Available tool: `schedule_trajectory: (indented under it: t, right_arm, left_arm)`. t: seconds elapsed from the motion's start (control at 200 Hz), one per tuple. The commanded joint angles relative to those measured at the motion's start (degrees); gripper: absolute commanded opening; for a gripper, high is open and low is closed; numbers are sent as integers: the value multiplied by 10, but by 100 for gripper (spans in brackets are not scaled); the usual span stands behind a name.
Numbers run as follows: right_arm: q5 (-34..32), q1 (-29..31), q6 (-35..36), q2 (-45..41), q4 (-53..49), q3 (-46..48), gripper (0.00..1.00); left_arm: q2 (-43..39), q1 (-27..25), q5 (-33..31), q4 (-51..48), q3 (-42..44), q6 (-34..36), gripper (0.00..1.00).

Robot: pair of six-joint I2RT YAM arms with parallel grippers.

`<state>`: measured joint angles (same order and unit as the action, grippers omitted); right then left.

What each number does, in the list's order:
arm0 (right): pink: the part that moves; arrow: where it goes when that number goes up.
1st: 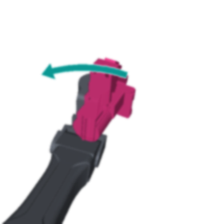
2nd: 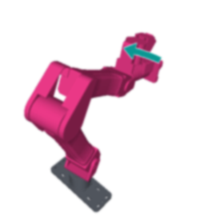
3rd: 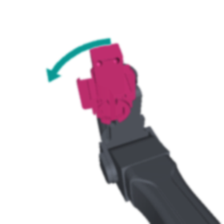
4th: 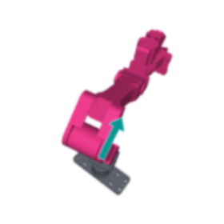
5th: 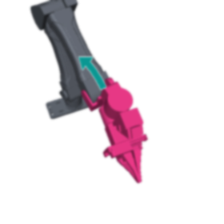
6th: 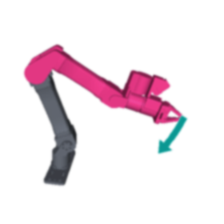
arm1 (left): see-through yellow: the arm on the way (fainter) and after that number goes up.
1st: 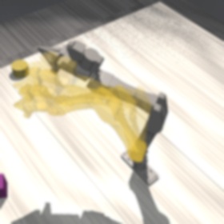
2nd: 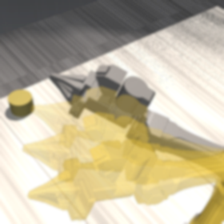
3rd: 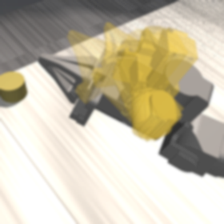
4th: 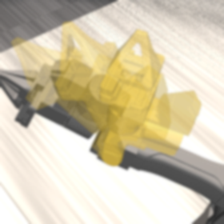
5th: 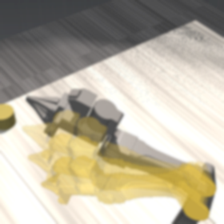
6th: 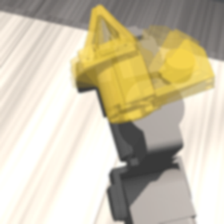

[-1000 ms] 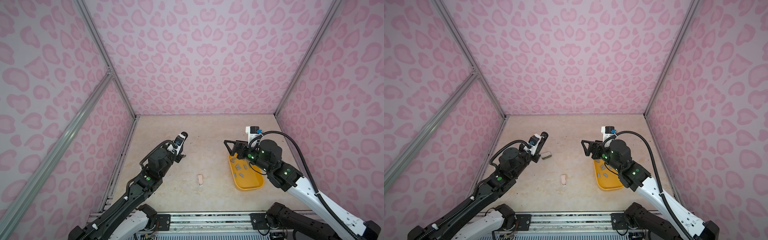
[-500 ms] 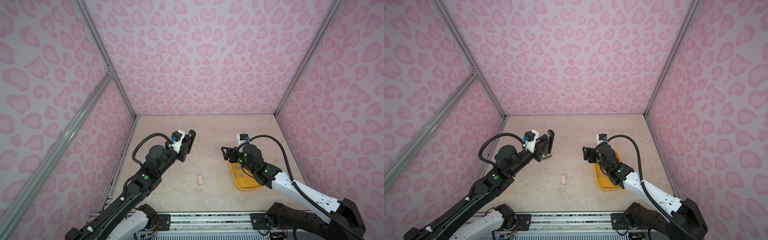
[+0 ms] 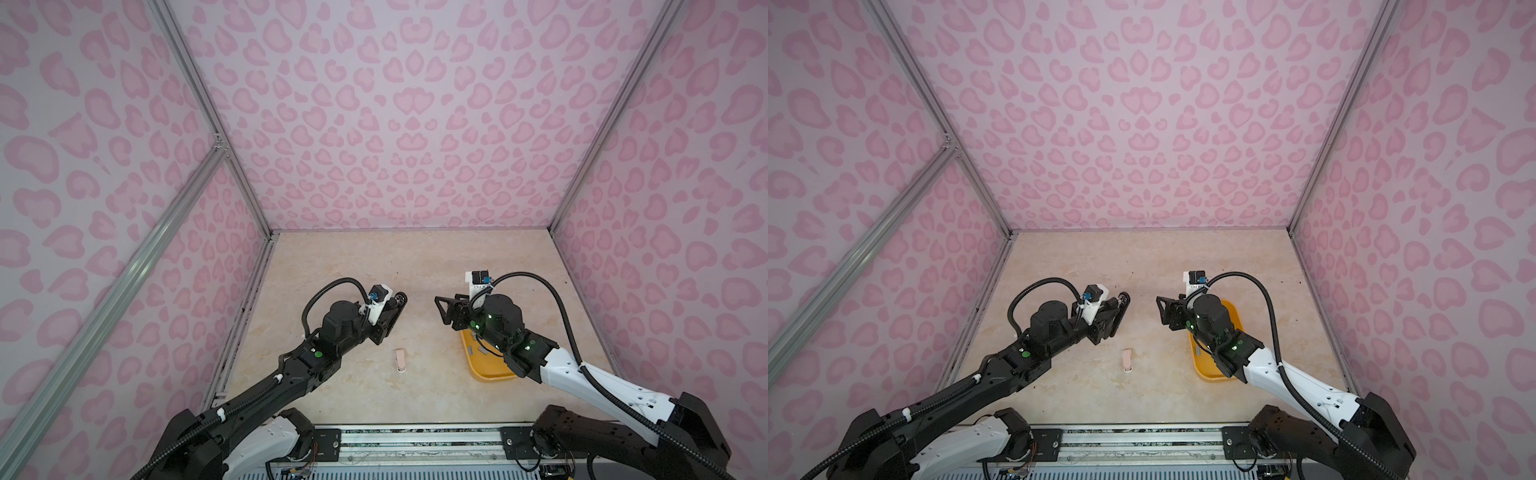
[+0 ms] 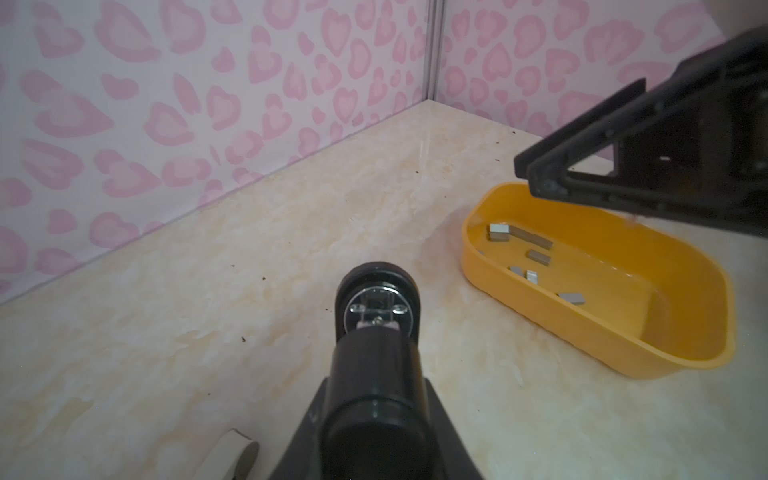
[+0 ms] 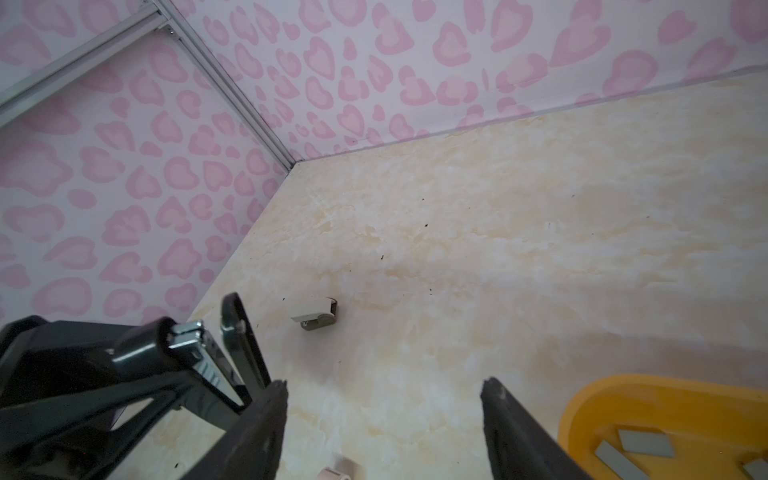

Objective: Load the staples into the stapler
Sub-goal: 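Bring the stapler toward the right gripper and grasp its top arm with it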

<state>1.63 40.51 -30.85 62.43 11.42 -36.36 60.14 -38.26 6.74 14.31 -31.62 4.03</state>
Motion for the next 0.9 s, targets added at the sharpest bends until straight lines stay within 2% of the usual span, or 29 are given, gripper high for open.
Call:
schedule_trajectory:
  t: [0.0, 0.16, 0.405, 0.685, 0.895]
  right_arm:
    - [63, 6, 4, -9, 57, 9, 73]
    - [86, 12, -3, -7, 83, 17, 71]
    - [82, 32, -9, 43, 80, 3, 65]
    - [52, 34, -32, 80, 56, -2, 48]
    - [51, 33, -43, 89, 63, 2, 44]
  left_arm:
    - [19, -13, 60, 88, -10, 28, 4]
    - [58, -26, 74, 76, -29, 42, 4]
    - [53, -26, 84, 72, -30, 42, 4]
    - [51, -26, 104, 63, -38, 43, 4]
    - [34, -26, 95, 70, -29, 35, 4]
